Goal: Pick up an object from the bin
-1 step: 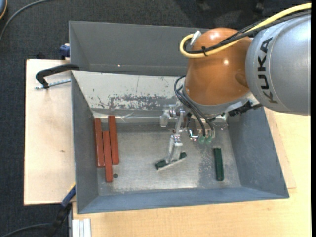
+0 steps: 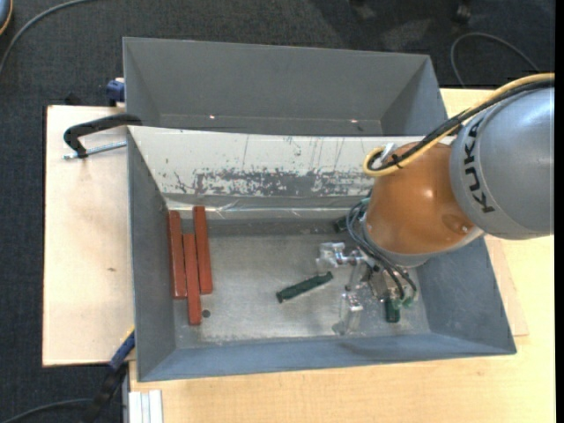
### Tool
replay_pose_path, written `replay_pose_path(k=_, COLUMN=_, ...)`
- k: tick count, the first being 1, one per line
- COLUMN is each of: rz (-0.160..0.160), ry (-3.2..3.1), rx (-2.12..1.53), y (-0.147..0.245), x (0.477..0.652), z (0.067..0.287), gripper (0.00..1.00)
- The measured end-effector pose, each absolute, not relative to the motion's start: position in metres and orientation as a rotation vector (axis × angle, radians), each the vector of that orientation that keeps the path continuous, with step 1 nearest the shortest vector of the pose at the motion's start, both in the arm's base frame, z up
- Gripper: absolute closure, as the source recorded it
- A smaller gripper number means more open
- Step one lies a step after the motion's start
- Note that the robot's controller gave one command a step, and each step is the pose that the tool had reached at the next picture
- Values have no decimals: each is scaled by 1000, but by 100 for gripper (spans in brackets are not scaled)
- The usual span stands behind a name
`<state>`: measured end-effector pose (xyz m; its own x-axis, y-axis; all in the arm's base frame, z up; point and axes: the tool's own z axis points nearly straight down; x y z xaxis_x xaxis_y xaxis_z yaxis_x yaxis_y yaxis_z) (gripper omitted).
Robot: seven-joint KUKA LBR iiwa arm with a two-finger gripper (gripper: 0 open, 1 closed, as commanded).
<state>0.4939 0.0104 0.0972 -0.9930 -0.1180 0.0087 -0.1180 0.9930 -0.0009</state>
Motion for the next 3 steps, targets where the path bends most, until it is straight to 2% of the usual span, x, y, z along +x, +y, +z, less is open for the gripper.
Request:
replay_pose_path(k=1, rz=4, ry=-3061, rx=745, y=-32, x=503, z=153, gripper=0)
replay_pose_path(k=2, rz=-4, ry=-2898, rx=1216, y=14, x=517, z=71, gripper=0)
replay_pose_path(k=3, rz=0, ry=-2721, rx=1585, y=31, x=532, z=71, gripper=0)
